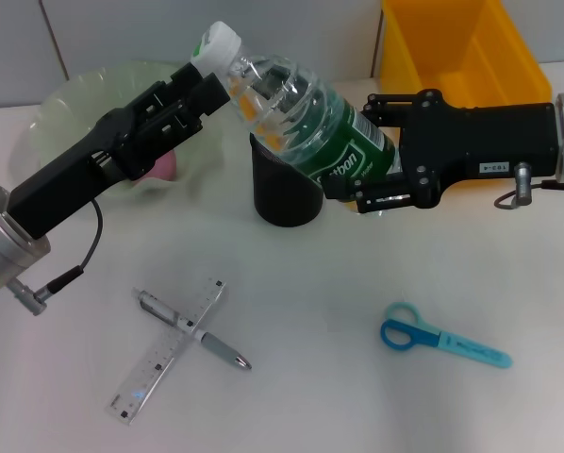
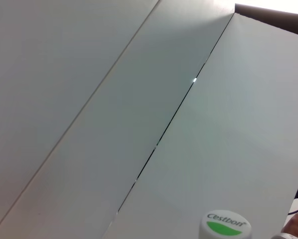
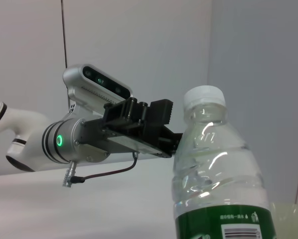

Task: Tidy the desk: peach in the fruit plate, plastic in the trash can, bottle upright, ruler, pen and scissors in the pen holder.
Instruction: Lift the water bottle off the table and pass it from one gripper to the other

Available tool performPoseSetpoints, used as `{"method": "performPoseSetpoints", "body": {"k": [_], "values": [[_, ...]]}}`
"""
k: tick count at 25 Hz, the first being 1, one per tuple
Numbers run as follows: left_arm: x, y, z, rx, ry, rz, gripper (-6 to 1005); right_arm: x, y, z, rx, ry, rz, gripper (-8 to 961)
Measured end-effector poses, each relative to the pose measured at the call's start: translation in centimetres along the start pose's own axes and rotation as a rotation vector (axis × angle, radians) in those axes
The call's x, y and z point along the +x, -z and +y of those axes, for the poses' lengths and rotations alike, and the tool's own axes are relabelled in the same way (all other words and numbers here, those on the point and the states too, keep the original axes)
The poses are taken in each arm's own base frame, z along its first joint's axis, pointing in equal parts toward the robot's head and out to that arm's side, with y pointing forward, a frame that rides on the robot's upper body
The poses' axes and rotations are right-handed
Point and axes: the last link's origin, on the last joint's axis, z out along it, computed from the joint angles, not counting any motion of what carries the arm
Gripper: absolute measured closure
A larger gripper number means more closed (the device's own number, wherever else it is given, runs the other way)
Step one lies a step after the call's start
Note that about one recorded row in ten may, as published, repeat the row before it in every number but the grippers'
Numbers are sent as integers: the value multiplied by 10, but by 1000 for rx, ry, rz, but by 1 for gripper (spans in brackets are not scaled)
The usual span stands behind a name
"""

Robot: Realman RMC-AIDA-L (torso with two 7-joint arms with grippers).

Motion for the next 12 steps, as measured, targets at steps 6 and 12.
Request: {"method": "performPoseSetpoints", "body": {"k": [6, 12], "values": [[-2, 0, 2, -7, -3, 21, 191, 3, -4, 1, -12, -12, -18, 184], [-5, 0, 3, -7, -15, 32, 191, 7, -9, 4, -32, -26, -47, 184]]}}
